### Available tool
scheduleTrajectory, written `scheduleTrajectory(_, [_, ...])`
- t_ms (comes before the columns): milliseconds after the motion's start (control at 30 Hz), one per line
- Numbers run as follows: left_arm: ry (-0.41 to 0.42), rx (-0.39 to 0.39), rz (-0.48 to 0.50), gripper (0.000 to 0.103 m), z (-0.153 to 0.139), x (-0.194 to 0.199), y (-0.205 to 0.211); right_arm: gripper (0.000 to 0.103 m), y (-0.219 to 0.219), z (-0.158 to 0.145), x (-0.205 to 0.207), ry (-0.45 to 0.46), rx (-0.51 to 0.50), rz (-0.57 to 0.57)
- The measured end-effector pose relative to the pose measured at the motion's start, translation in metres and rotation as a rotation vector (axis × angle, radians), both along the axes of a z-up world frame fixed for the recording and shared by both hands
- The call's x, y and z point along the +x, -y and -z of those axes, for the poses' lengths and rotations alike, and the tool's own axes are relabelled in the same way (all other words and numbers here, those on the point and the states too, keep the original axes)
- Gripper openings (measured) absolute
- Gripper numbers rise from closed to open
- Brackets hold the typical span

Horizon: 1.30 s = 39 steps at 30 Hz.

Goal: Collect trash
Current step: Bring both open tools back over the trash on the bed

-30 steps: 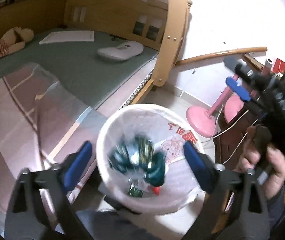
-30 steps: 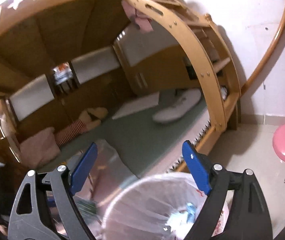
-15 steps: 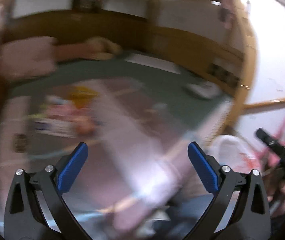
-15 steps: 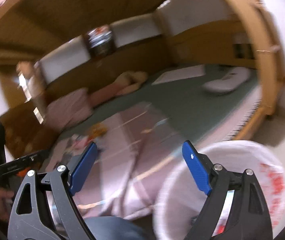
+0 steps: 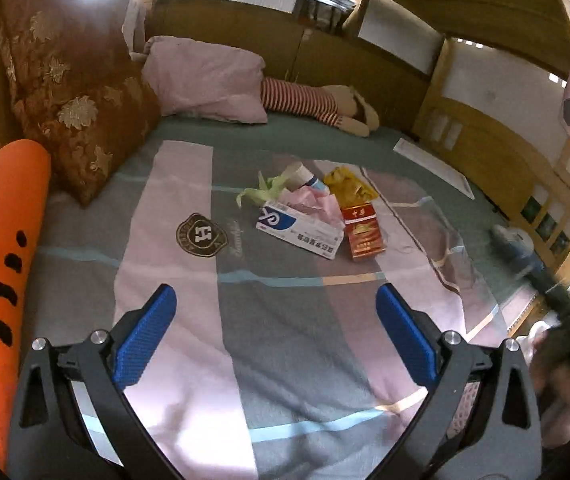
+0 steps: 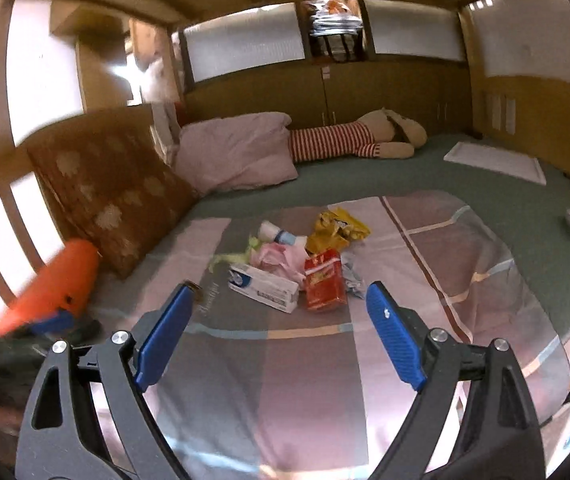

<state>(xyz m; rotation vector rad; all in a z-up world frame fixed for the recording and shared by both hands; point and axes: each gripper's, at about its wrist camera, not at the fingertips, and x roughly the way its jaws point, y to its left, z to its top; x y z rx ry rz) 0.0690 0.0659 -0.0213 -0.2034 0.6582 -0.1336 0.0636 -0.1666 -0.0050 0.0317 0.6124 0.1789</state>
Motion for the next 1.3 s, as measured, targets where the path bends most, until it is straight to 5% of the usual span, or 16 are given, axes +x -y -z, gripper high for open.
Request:
scheduleTrajectory(167, [0.032, 0.069, 0.022, 0.099, 0.003, -0.005, 0.017, 0.087, 0.001, 0.001, -0.011, 0.011, -0.003, -0.019])
scheduleTrajectory(1300, [0.007, 0.074, 0.025, 0.099, 0.01, -0.004, 0.022, 0.087, 0.008, 0.007, -0.007, -0.011, 0.026, -0.004])
